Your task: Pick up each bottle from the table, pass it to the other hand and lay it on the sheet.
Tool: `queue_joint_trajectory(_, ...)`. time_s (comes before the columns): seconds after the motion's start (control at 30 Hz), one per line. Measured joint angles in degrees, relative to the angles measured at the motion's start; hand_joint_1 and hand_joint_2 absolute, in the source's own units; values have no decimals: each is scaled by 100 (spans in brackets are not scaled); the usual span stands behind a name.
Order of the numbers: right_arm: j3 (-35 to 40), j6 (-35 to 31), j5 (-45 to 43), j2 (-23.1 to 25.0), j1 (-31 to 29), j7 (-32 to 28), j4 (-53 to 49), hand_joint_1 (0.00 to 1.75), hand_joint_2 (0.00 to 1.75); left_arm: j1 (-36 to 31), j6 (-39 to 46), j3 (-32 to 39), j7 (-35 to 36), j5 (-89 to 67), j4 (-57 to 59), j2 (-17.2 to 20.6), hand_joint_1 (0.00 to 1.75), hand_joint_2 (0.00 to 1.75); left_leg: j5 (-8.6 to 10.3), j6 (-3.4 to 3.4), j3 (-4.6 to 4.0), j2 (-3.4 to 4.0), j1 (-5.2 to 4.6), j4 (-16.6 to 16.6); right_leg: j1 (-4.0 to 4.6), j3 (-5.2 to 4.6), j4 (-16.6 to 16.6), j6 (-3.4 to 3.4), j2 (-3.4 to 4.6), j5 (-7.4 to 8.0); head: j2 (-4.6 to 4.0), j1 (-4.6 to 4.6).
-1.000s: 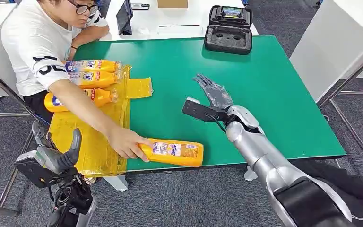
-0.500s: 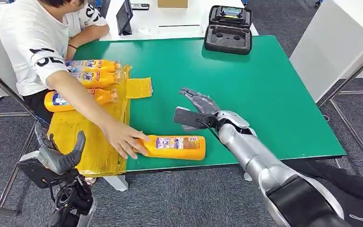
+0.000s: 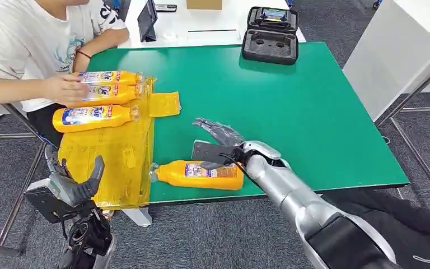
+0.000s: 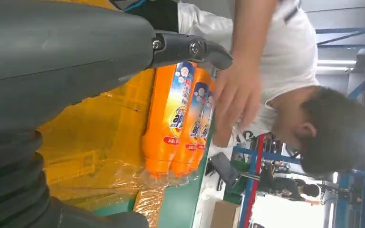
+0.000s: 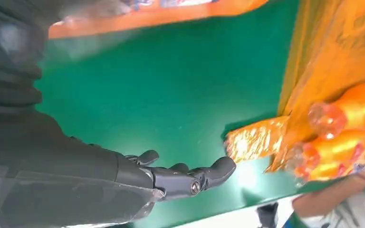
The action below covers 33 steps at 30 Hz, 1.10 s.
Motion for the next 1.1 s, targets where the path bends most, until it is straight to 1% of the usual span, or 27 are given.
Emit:
queue_joint_trajectory(0.2, 232, 481, -144, 168, 98, -39, -90, 0, 175, -70, 26, -26, 0, -50, 63, 0, 0, 175, 0, 0, 0, 0, 0, 0, 0, 0, 0, 0, 0, 0, 0, -2)
queue_joint_trajectory(0.63, 516, 550, -157, 240, 160, -24, -127, 0, 175, -96, 28, -26, 0, -79, 96, 4, 0, 175, 0, 0, 0, 0, 0, 0, 0, 0, 0, 0, 0, 0, 0, 0)
queue_joint_trajectory(0.93, 697, 612, -210, 68, 164, 98, -122, 0, 175, -97, 31, -24, 0, -9, 149, 35, 0, 175, 0, 0, 0, 0, 0, 0, 0, -1, 0, -1, 0, 0, 0, 0)
queue_joint_trajectory(1.1, 763, 478, -166, -111, 166, 247, -122, 0, 175, -87, 4, -24, 0, 35, 175, 61, 0, 175, 0, 0, 0, -1, 0, 0, 0, 0, 0, -1, -1, 0, 0, 0)
